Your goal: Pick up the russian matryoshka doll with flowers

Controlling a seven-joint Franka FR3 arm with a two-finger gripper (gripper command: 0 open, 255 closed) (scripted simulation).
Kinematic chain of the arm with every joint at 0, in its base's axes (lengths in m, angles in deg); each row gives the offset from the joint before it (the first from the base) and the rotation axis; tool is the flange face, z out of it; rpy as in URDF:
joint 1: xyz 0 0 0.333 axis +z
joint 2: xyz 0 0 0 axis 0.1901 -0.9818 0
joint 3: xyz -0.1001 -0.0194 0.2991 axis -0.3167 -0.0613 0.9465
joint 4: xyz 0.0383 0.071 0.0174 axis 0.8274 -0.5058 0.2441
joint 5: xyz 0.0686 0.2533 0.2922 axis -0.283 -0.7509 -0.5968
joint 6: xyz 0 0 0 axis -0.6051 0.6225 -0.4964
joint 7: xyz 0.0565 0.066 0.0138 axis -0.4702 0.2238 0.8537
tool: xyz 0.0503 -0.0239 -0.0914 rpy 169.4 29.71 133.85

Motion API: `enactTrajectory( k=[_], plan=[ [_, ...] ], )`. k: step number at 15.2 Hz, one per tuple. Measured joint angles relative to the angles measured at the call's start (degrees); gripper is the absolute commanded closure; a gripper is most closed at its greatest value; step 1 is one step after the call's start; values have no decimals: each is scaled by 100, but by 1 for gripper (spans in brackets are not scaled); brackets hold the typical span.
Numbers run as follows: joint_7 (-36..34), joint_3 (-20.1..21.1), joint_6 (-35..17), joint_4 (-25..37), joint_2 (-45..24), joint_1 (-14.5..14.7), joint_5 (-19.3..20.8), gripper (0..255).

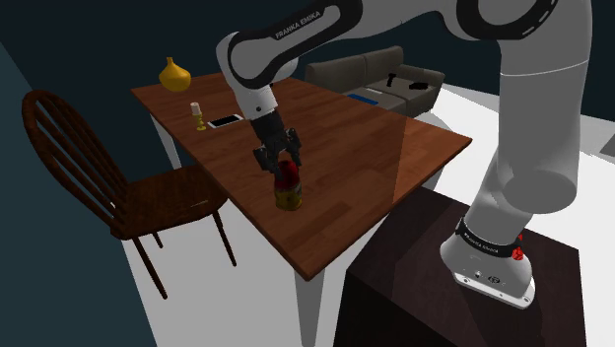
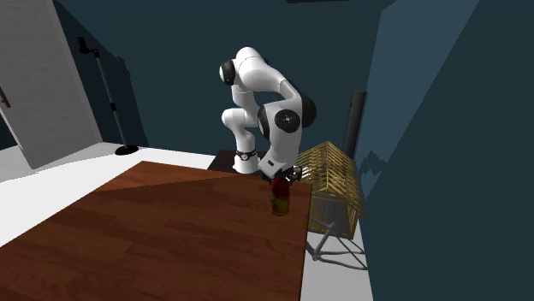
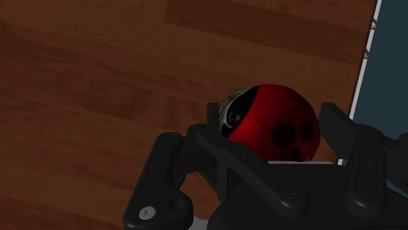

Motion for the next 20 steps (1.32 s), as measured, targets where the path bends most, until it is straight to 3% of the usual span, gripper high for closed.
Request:
enactTrajectory(
  k=[7, 20],
  plan=[
    [-1, 2, 25, 10, 10, -1, -3, 255],
    [-61, 28, 899, 639, 264, -18, -71, 255]
  ],
)
